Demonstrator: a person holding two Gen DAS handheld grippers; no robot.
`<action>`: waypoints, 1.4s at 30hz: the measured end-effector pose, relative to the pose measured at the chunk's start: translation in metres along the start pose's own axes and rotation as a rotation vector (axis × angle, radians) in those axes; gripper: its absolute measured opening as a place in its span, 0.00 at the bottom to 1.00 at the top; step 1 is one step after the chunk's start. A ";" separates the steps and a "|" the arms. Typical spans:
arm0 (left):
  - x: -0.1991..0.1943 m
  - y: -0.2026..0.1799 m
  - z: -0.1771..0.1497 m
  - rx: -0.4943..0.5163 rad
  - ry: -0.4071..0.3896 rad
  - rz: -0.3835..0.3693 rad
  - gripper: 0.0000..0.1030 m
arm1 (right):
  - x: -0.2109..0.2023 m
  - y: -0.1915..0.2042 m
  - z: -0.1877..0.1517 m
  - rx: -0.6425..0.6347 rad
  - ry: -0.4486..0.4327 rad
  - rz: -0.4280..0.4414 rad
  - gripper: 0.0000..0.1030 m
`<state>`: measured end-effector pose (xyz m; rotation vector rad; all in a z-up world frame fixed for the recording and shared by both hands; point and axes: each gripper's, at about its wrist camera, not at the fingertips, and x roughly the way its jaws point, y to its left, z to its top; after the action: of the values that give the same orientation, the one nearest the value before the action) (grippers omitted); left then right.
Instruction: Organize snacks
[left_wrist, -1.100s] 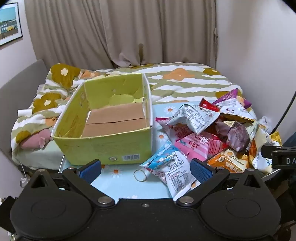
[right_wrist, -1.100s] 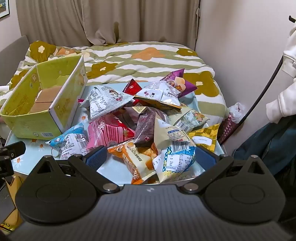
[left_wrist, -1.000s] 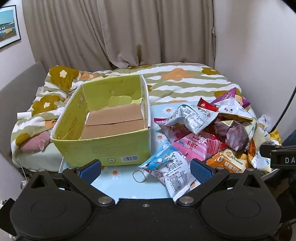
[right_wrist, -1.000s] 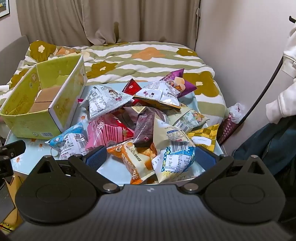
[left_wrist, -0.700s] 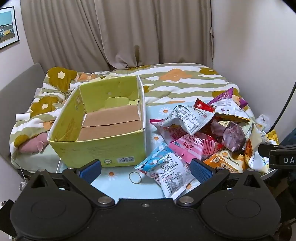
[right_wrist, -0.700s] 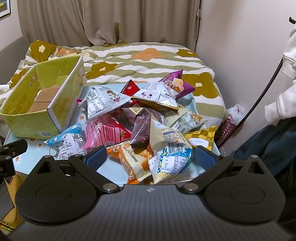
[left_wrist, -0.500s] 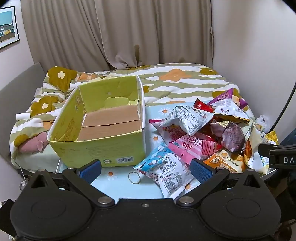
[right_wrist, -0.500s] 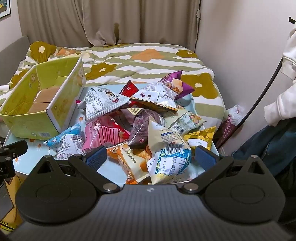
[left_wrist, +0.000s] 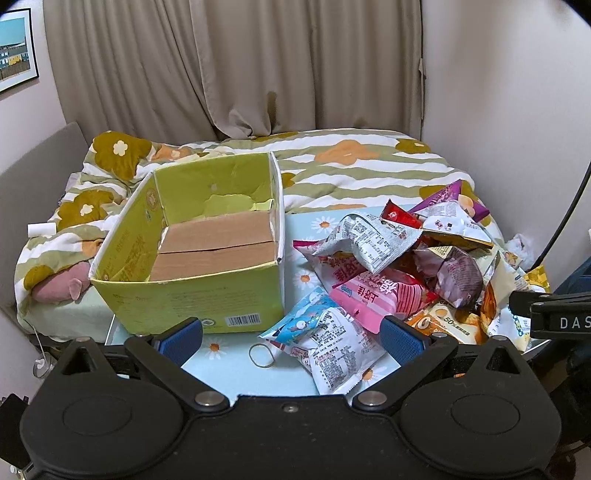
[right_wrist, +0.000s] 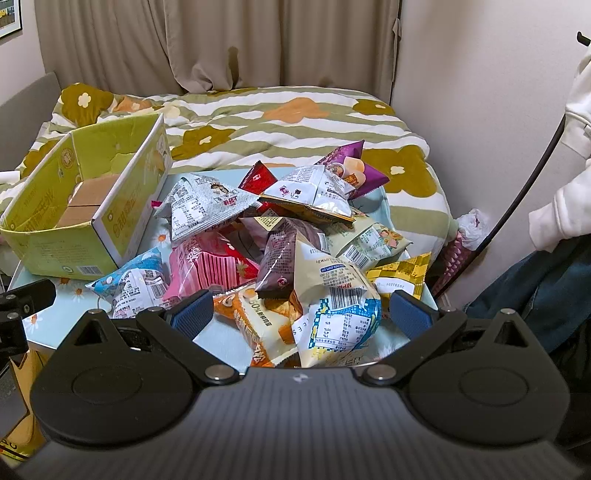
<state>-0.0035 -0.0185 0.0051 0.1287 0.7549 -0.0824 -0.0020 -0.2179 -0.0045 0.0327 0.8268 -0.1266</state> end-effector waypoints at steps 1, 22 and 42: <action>0.000 0.000 0.000 -0.001 0.000 -0.001 1.00 | 0.000 -0.001 0.001 0.000 0.000 0.000 1.00; 0.005 0.003 0.003 -0.020 0.006 0.003 1.00 | 0.002 0.000 0.001 0.002 0.000 -0.001 1.00; 0.005 0.005 0.003 -0.029 0.008 0.004 1.00 | 0.003 0.000 0.002 0.002 0.001 -0.001 1.00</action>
<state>0.0031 -0.0142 0.0040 0.1025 0.7639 -0.0673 0.0010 -0.2187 -0.0053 0.0345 0.8273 -0.1281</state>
